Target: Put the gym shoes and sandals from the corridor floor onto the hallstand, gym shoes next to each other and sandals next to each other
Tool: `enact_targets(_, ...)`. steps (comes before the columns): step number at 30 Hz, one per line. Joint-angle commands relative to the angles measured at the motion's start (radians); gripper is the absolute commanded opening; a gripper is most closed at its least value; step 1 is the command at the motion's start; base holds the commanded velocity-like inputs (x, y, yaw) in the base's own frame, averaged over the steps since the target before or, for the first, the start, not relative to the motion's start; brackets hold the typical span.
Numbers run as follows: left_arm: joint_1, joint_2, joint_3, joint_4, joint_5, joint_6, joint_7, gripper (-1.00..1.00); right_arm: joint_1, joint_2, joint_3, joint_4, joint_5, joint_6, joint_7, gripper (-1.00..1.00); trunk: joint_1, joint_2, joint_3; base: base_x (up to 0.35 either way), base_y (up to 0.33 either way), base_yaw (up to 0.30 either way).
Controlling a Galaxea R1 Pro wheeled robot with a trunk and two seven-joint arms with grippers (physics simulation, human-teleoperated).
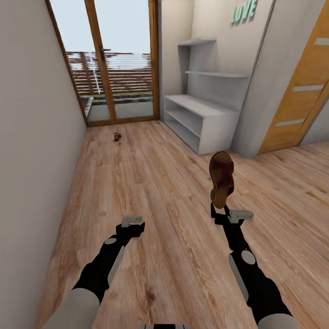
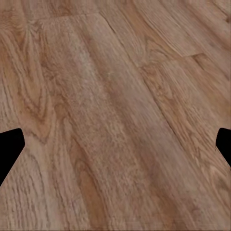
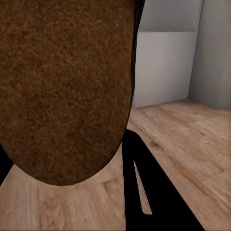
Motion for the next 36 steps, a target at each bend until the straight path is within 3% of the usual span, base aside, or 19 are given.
enact_targets(1, 0.0, 0.0, 0.0, -0.002, 0.001, 0.006, 0.0, 1.0, 0.0, 0.0, 0.001, 0.0, -0.004, -0.002, -0.002, -1.0, 0.0, 0.0, 0.001, 0.295, -0.154, 0.0)
enact_targets(17, 0.0, 0.0, 0.0, -0.002, 0.001, 0.006, 0.0, 1.0, 0.0, 0.0, 0.001, -0.001, -0.003, -0.003, -0.003, -1.0, 0.0, 0.0, 0.023, 0.299, -0.147, 0.141)
enact_targets(31, 0.0, 0.0, 0.0, -0.002, 0.003, 0.006, 0.0, 1.0, 0.0, 0.0, 0.001, 0.003, -0.001, -0.002, -0.003, -1.0, 0.0, 0.0, 0.031, 0.347, -0.007, 0.276)
enact_targets(36, 0.0, 0.0, 0.0, -0.002, 0.003, 0.006, 0.0, 1.0, 0.0, -0.001, 0.003, 0.003, 0.001, -0.002, -0.003, -1.0, 0.0, 0.0, 0.032, 0.349, 0.0, 0.088)
